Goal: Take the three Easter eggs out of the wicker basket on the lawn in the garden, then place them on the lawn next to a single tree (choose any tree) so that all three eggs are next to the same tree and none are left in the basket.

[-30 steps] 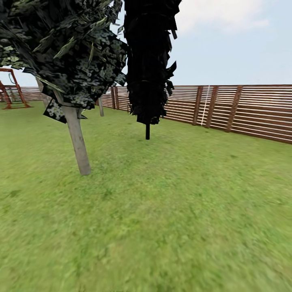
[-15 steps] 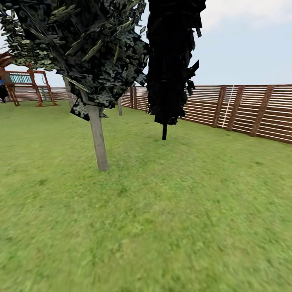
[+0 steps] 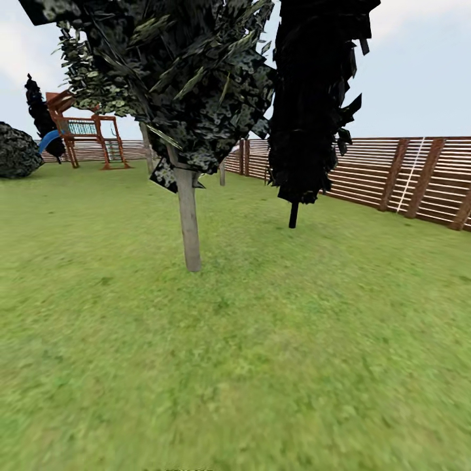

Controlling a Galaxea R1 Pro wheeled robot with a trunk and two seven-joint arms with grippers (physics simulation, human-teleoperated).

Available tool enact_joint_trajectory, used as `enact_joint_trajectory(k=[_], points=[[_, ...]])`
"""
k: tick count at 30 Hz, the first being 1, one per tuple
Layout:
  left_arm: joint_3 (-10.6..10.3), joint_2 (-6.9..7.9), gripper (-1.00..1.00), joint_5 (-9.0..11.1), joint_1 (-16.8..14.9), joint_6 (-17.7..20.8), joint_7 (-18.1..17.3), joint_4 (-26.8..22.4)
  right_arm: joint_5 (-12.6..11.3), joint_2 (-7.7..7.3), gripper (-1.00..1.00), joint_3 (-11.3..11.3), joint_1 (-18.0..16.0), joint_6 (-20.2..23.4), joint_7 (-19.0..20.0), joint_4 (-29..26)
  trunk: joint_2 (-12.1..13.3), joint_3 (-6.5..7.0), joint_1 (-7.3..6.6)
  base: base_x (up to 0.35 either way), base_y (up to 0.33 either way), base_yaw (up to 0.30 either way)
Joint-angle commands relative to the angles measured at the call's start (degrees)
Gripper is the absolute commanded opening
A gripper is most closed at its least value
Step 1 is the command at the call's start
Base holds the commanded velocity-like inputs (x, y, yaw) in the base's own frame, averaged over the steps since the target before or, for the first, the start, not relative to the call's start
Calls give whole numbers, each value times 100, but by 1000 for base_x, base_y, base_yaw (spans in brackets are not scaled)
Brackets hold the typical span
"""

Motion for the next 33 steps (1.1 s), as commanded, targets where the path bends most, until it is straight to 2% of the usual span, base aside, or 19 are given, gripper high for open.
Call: enact_joint_trajectory(k=[1, 33], points=[[0, 0, 100, 0, 0, 0, 0, -1, 0, 0, 100, 0, -1, 0, 0, 0, 0, 0, 0, 0, 0, 291], [0, -7, 100, 0, 0, 0, 0, 1, 0, 0, 100, 0, 1, 0, -9, -9, 0, 0, 0, 0, 0, 291]])
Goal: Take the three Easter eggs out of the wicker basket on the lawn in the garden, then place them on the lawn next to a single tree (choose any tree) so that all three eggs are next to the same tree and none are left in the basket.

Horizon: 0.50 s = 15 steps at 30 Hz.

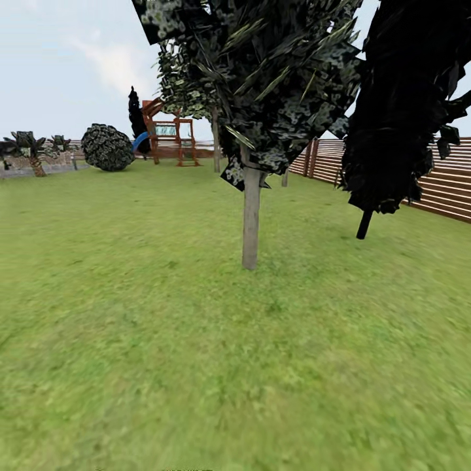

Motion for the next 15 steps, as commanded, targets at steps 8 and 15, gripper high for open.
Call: enact_joint_trajectory(k=[8, 15], points=[[0, -1, 100, 0, 0, 0, 0, 0, 0, -1, 100, 0, -4, -2, 0, -9, 0, 0, 0, 0, 0, 291], [0, -1, 100, 0, 0, 0, 0, 1, 0, -3, 100, -1, -3, -1, 0, -18, 0, 0, 0, 0, 0, 291]])
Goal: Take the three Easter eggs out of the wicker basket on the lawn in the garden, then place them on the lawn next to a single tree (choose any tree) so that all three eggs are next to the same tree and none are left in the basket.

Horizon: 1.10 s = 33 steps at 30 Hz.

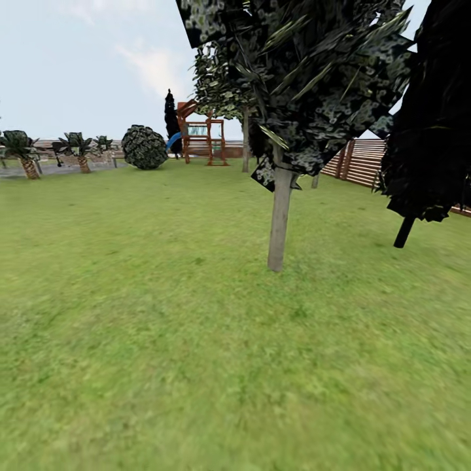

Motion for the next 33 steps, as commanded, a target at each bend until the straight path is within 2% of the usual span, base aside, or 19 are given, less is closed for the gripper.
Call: enact_joint_trajectory(k=[1, 18, 29, 33], points=[[0, 0, 100, 0, 0, 0, 0, 0, 0, -2, 100, 1, 1, 1, 0, 0, 0, 0, 0, 0, 0, 290], [9, 9, 100, 5, 0, 0, 0, 0, 0, 3, 100, 2, -1, 0, 0, 17, 0, 0, 0, 0, 3, 290], [11, -8, 100, 6, 0, 0, 0, 0, 0, 3, 100, 2, -1, -3, 0, 17, 0, 0, 0, 0, 234, 290], [-2, -9, 100, 1, 0, 0, 0, 0, 0, 3, 100, 2, 0, -7, 0, 17, 0, 0, 0, 0, 72, 291]])
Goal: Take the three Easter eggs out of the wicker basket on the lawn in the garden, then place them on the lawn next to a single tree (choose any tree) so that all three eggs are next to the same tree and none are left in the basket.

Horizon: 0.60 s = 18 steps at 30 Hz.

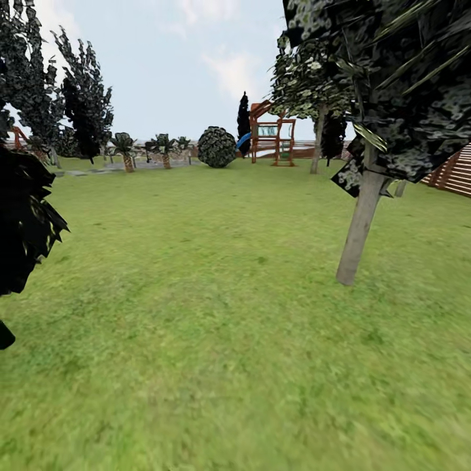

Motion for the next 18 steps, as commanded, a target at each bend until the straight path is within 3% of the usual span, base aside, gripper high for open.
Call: enact_joint_trajectory(k=[1, 6, 18], points=[[-3, 0, 100, 0, 0, 0, 0, 0, 0, 0, 100, 0, -1, 1, 0, 0, 0, 0, 0, 0, 14, 291], [2, 7, 100, -1, 0, 0, 0, 1, 0, 0, 100, 0, 2, 0, 0, -7, 0, 0, 0, 87, 4, 291], [-5, 16, 100, -1, 0, 9, 0, 1, 0, 0, 100, 0, -1, -1, 0, 0, 0, 0, 0, 301, -77, 290]])
